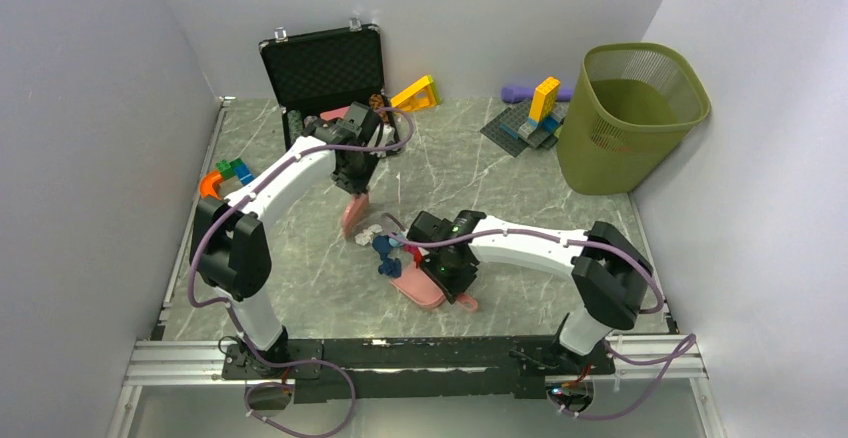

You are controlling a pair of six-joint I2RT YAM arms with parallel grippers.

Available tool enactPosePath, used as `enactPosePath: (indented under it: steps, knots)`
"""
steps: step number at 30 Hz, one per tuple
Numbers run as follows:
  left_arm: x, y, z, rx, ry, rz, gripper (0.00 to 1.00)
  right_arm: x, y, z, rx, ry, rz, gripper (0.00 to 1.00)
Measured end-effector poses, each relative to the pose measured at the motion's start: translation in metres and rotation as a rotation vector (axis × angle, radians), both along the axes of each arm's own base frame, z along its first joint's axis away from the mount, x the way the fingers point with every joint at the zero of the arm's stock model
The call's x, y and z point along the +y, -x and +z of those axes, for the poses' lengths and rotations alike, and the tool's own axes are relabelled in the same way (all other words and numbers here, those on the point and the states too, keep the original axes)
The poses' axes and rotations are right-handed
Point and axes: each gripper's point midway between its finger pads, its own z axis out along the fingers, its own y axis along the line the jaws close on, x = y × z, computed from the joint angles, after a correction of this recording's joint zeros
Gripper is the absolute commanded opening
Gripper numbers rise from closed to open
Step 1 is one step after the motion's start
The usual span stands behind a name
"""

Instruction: Sweep away the paper scraps from the table

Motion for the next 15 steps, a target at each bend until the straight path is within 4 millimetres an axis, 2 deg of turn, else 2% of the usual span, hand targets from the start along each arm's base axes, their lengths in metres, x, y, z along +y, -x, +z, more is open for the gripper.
enactPosePath:
  steps: [9, 15]
  knots:
    - [-0.035, 0.005, -0.001, 0.038, 0.174, -0.077, 0.00, 0.019, -0.025, -0.011, -0.032, 0.035, 0.043, 0.00]
    - [-0.067, 0.016, 0.001, 0.082, 0.322, -0.158, 0.00, 0.032, -0.040, -0.011, -0.060, 0.018, 0.063, 0.00]
